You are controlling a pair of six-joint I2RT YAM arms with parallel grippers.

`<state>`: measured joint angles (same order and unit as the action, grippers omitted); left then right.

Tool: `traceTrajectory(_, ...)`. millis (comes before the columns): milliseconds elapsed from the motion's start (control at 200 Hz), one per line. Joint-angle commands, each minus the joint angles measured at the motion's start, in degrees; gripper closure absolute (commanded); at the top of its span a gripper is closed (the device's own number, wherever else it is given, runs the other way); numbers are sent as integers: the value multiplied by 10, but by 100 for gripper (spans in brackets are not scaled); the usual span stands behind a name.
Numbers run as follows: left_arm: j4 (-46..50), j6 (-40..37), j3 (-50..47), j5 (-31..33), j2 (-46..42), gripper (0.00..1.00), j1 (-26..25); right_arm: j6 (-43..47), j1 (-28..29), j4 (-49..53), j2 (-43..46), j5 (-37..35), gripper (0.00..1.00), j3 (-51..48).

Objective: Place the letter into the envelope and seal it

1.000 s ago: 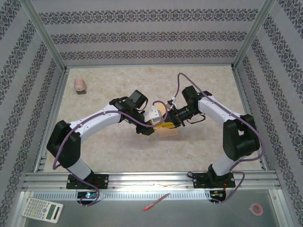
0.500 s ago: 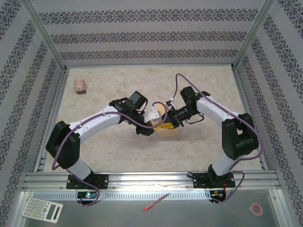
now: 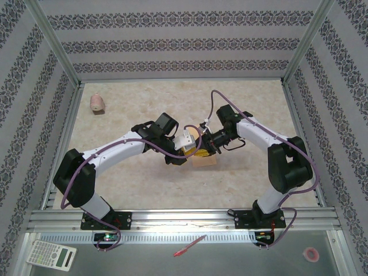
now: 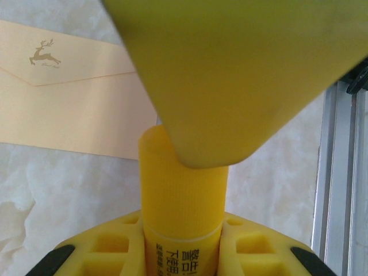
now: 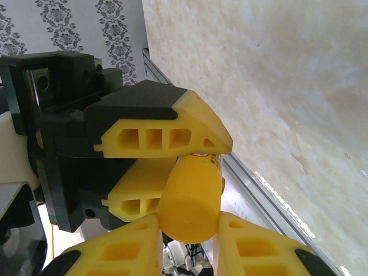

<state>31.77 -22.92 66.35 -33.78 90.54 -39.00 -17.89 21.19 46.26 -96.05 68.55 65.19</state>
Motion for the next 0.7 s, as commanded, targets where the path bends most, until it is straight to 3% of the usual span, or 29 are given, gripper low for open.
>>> traceTrajectory(0,-183,4,29,-42,-11,100,-26,-18,59,-39,-12,63,78,-3)
traceTrajectory(700,-243,20,22,-41,-27,100,-27,-86,99,-128,-25,58,78,-24)
